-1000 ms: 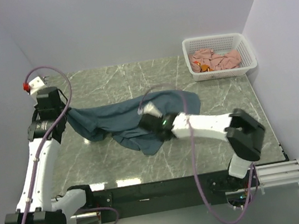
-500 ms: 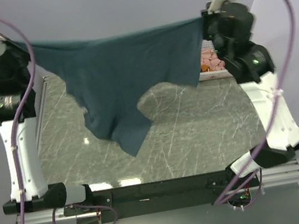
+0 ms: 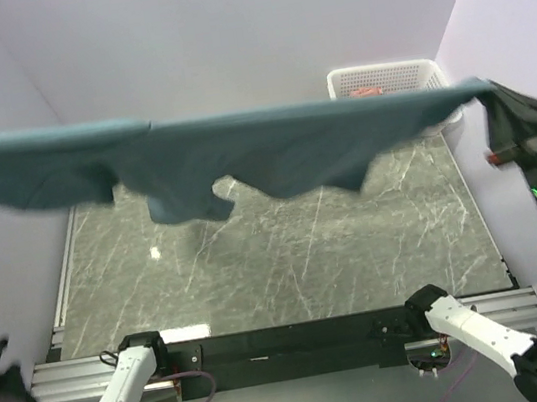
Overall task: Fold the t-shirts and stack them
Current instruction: Flatten the tshirt out
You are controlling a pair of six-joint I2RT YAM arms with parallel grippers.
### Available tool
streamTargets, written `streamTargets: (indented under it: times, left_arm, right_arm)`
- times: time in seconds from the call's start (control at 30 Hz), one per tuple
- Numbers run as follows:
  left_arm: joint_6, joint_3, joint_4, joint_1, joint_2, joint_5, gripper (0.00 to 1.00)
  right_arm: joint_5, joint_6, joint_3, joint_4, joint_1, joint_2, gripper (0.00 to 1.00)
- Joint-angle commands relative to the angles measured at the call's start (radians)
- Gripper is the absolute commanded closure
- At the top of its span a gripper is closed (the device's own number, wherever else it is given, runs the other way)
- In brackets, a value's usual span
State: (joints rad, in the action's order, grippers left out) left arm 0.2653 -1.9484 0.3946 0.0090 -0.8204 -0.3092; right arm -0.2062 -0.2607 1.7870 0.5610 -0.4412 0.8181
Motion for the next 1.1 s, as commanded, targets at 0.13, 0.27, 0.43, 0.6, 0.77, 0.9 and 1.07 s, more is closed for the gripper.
streamTargets:
  times: [0.13,0.27,0.43,0.6,0.77,0.9,1.07]
  left_arm:
    - [-0.158,-0.061,-0.059,-0.004,0.023,-0.005,0.99]
    - [-0.204,-0.008,-0.057,-0.049,-0.022,0.051,0.99]
    - [-0.251,0.195,-0.089,-0.053,-0.120,0.136,0.99]
    - [-0.255,0.536,-0.291,-0.053,-0.239,0.173,0.99]
    - [-0.248,0.738,-0.488,-0.053,-0.444,0.219,0.99]
    - [-0.255,0.776,-0.598,-0.052,-0.656,0.234,0.99]
    - [-0.298,0.668,-0.645,-0.049,-0.941,0.234,0.99]
  right_arm:
    - [0.129,0.018,0.026,0.146,0.010,-0.074,1.00]
    - [0.143,0.020,-0.050,0.165,0.010,-0.050,1.00]
    - [0.062,-0.026,-0.234,0.087,0.010,0.010,1.00]
    - [-0.015,-0.090,-0.538,-0.140,0.010,0.102,1.00]
    - [-0.058,-0.150,-0.695,-0.406,0.015,0.339,1.00]
    - [-0.065,-0.187,-0.660,-0.509,0.029,0.599,1.00]
    - [-0.088,-0.250,-0.507,-0.558,0.062,0.925,1.00]
